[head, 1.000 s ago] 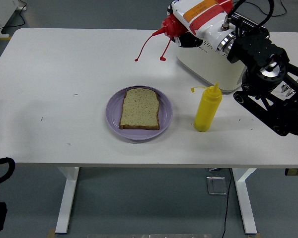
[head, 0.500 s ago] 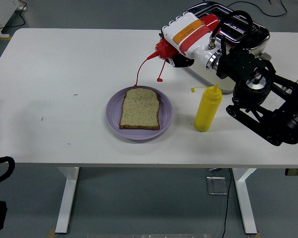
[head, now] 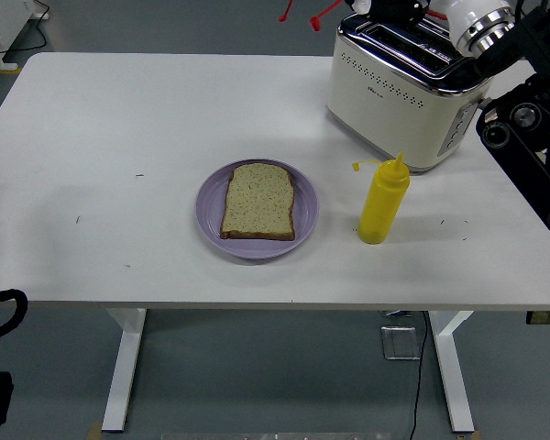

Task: Pick up the cup,pour liquid into bread,place the cup on the desk

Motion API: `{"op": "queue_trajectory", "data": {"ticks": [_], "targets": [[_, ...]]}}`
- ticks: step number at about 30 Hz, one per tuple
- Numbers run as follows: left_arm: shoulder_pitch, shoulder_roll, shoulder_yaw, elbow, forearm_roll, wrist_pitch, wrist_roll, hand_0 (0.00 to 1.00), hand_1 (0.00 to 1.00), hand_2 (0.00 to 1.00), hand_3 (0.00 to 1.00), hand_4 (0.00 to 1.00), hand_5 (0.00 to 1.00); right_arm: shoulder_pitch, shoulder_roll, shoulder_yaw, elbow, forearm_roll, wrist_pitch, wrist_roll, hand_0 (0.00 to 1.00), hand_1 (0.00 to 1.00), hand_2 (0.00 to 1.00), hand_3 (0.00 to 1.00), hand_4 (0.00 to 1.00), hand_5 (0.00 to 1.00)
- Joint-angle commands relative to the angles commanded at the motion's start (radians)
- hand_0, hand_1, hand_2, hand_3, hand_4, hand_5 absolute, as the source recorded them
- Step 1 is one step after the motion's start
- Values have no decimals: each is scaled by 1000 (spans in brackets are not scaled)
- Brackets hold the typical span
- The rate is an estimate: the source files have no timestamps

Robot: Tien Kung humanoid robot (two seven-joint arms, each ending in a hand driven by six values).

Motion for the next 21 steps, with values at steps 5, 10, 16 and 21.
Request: {"op": "queue_trajectory", "data": {"ticks": [5,10,16,21], "targets": [[0,0,1,0,0,0,0,782,735,731,686,561,998,-86,-8,160,-11,208,-76,4,5,69,231,323,621,332],[1,0,1,0,-1,1,0,783,734,732,686,560,998,-177,-16,221,-3,422,-105,14,5,68,231,323,620,332],[0,0,6,1,0,1,0,783,734,732,685,560,998,-241,-15,227,12,676,-70,22,3,71,234,324,623,340],[0,0,8,2,-1,1,0,783,734,732,685,560,998,-281,-22,242,24,884,-42,44,3,71,234,324,623,340]]}}
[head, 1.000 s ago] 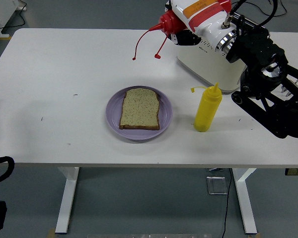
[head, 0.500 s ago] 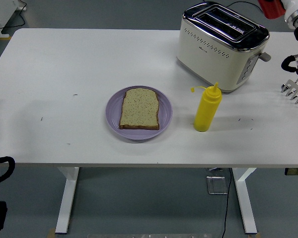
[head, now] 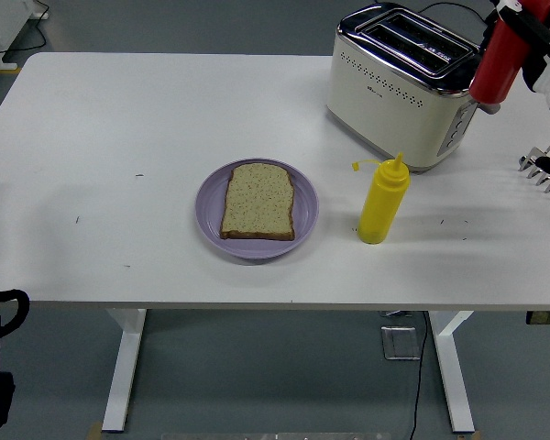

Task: Pick up the cup,pour liquid into bread,place the cup on the desk

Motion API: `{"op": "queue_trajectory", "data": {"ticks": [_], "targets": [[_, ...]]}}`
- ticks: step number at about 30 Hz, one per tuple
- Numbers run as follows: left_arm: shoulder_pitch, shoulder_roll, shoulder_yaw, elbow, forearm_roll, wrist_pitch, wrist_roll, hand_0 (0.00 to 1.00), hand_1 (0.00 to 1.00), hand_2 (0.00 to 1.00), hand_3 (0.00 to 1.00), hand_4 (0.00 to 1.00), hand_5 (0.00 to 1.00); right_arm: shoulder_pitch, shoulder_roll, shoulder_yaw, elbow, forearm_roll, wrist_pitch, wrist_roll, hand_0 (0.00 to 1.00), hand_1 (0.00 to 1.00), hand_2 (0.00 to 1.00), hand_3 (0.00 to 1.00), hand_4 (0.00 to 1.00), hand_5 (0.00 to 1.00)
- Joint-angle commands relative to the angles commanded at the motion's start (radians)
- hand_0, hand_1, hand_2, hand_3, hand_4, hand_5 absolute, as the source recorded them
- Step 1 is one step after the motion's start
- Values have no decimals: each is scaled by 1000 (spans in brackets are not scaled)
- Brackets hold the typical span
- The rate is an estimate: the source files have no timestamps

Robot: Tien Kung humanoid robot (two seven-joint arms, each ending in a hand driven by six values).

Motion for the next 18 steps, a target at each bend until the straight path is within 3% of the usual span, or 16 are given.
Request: {"op": "queue_trajectory", "data": {"ticks": [3,8,13,18], "targets": [[1,0,0,1,0,0,0,783,735,732,685,557,998,-24,-4,13,6,124,27,30,5,73,235,326,608,336],[3,0,2,3,-1,0,0,783,734,731,685,557,998,-69,-8,36,9,327,91,139,21,78,240,332,588,322],[5,0,4,3,-1,0,-1,783,734,730,685,556,998,-112,-14,29,4,225,97,204,34,84,246,337,588,323],[7,0,8,3,-1,0,0,783,734,730,685,556,998,-162,-23,-13,-17,33,53,290,34,84,246,337,588,323]]}}
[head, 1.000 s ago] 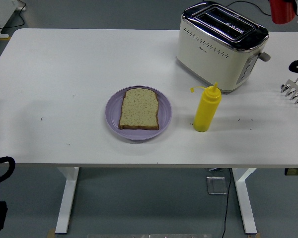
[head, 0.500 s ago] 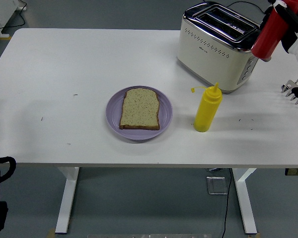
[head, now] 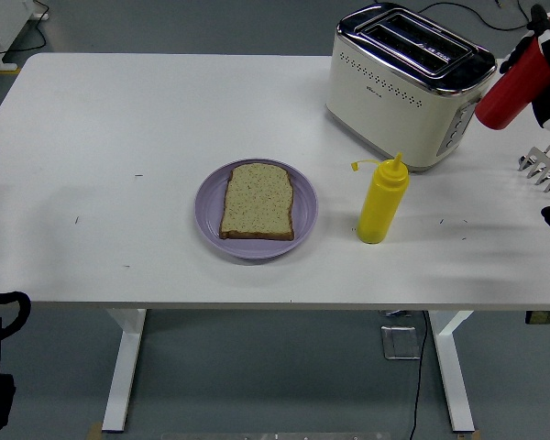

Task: Pick up the cup,pour liquid into bread,place the cup on the desk

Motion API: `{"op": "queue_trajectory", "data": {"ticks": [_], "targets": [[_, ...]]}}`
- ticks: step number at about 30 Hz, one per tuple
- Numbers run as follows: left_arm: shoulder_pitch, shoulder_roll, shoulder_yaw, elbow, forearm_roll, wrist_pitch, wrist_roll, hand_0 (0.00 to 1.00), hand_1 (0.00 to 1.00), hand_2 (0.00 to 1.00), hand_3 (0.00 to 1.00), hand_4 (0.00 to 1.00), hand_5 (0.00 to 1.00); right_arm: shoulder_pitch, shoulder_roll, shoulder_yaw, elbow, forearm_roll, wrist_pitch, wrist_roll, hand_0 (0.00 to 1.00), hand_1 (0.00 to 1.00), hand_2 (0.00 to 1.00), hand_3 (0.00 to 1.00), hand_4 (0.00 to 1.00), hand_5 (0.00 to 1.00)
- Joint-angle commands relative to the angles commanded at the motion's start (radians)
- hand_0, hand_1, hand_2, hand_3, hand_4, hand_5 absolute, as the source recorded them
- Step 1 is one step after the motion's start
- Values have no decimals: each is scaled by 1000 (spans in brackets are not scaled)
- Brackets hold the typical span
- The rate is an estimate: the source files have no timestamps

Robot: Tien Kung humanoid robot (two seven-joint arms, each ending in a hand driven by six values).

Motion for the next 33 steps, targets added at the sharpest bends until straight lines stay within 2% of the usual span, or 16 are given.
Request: {"op": "queue_trajectory", "data": {"ticks": [2,5,12,13,17,19,33], "targets": [[0,0,3,1,0,0,0,782,731,730,685,556,998,-20,-5,-28,-15,-87,-33,50,50,88,253,342,588,324],[1,0,4,1,0,0,0,782,731,730,685,556,998,-37,-11,-51,-26,-162,-50,89,50,88,253,342,588,324],[2,0,5,0,0,0,0,782,732,729,685,557,998,-95,-12,-73,-47,-155,-82,174,60,101,264,344,588,323],[2,0,5,0,0,0,0,782,731,727,684,558,998,-101,-11,-74,-48,-158,-87,180,105,126,285,354,588,322],[1,0,3,-2,-1,0,0,782,731,727,684,558,998,-127,-5,-84,-61,-175,-112,203,105,126,285,354,588,322],[1,0,2,-2,-1,0,0,782,731,727,684,557,998,-135,-2,-92,-69,-180,-116,208,137,163,302,362,592,323],[-3,0,2,-2,-1,0,0,779,729,726,683,560,998,-167,33,-140,-128,-168,-148,263,164,197,310,369,597,318]]}}
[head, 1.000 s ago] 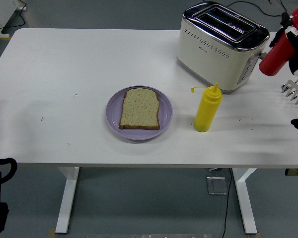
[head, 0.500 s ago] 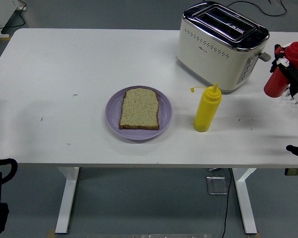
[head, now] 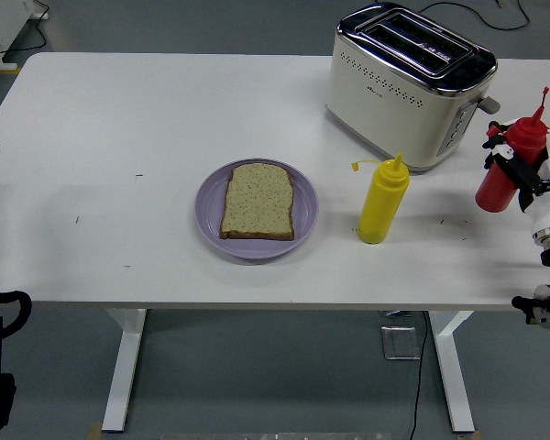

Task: Pick up the cup,pour liquid into bread,place the cup on the desk

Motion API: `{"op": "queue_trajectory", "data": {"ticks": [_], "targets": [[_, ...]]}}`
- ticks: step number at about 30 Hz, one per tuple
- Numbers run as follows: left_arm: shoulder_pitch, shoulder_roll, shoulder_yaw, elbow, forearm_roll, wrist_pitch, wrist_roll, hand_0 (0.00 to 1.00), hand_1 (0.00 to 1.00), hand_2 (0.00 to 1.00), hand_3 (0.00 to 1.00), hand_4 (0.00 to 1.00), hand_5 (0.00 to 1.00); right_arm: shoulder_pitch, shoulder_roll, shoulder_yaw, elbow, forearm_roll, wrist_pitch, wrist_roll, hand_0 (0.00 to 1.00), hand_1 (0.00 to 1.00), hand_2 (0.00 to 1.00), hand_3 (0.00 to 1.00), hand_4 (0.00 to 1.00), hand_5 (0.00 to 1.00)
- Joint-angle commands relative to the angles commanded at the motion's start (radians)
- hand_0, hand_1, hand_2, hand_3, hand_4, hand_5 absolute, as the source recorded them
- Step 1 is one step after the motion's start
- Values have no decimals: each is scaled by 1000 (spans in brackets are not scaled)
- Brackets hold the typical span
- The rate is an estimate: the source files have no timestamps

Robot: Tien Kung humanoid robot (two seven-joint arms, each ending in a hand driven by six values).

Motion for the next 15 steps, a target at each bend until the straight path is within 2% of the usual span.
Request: {"op": "queue_trajectory", "data": {"ticks": [15], "targets": [[0,0,1,2,1,0,0,779,729,725,682,559,998,1,34,-85,-43,60,-32,30,192,226,325,378,603,315]]}}
